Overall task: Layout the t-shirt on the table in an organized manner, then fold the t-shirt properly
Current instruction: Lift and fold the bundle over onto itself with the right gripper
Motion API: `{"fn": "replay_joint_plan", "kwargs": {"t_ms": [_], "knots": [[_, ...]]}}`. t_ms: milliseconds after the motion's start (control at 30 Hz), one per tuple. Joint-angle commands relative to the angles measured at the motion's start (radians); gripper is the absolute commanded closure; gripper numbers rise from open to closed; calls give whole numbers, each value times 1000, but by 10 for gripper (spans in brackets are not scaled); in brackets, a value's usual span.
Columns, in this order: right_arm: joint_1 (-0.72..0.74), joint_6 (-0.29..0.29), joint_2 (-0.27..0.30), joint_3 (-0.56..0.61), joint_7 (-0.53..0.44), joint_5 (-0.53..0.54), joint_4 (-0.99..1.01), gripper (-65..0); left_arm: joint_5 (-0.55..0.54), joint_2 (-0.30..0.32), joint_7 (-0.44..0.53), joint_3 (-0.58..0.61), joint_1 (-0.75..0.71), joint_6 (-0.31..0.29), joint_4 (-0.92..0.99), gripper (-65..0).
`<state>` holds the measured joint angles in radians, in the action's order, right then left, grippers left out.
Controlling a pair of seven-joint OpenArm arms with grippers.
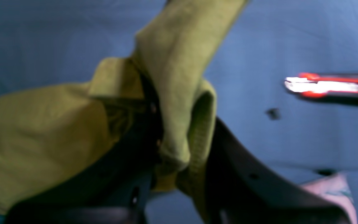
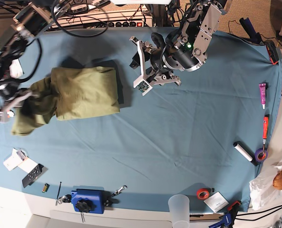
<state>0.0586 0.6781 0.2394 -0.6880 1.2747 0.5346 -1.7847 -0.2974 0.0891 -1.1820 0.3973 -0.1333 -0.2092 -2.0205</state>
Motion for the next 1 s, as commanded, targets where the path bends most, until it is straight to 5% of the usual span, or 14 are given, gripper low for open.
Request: {"fn": "replay_joint_plan", "kwargs": {"t_ms": [0, 333, 633, 967], "knots": [[2, -10, 3, 27, -34, -21, -34, 0, -10, -5, 2, -1, 8, 2, -18, -242], [-93, -122, -21, 341, -93, -142, -307, 0, -11, 14, 9, -151, -86, 10, -203, -242], [-160, -130, -21, 542, -72, -151, -367, 0, -147, 91, 30, -395, -178, -18, -224, -242], [-179, -159, -21, 743, -59, -268, -367, 0, -179, 91, 31, -415, -185, -28, -224, -242]]}}
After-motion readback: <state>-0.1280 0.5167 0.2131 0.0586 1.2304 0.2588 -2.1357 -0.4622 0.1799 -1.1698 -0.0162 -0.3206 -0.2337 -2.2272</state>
